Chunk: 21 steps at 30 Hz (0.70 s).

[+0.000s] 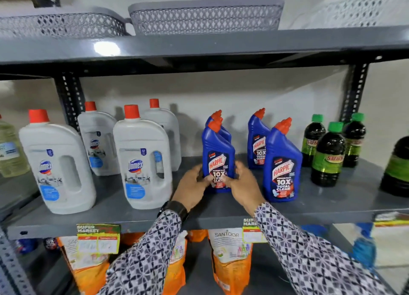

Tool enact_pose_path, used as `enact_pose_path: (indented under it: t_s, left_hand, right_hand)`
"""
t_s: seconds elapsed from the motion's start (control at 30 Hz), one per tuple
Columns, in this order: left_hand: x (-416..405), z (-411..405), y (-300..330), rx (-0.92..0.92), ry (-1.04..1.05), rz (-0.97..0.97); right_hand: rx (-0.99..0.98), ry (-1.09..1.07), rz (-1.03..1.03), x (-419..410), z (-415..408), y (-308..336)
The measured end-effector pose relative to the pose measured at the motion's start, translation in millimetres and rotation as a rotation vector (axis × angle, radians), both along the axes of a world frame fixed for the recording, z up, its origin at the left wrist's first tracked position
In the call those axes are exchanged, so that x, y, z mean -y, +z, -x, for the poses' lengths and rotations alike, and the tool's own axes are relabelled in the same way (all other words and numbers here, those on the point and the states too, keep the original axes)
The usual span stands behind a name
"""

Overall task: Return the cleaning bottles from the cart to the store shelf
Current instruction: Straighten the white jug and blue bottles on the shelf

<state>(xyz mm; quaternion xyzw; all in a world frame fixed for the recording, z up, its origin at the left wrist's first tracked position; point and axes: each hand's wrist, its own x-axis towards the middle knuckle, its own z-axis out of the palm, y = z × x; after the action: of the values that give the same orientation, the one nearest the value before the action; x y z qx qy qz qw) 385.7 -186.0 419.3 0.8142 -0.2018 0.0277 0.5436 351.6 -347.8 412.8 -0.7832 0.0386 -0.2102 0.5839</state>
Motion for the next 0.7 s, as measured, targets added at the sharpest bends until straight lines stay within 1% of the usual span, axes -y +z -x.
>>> enact_pose_path:
  t_s: [0.13, 0.27, 0.53, 0.63, 0.7]
  left_hand:
    - [3.7, 13.0, -6.9, 0.009, -0.034, -0.002]
    - [4.5, 21.2, -10.9, 0.054, -0.015, -0.027]
    - [7.0, 32.8, -10.5, 0.072, 0.028, -0.024]
    - [10.8, 48.8, -9.3, 0.076, 0.078, -0.011]
    - [16.5, 66.4, -11.2, 0.096, 0.23, 0.098]
  right_hand:
    - [0.015, -0.017, 0.079, 13.6, 16.4, -9.8]
    - [0.042, -0.031, 0.121, 16.3, 27.8, -13.4]
    - [0.048, -0.008, 0.146, 13.8, 43.1, -8.6]
    - [0.048, 0.044, 0.157, 16.0, 57.5, -6.5]
    - [0.031, 0.095, 0.177, 25.7, 76.6, -10.2]
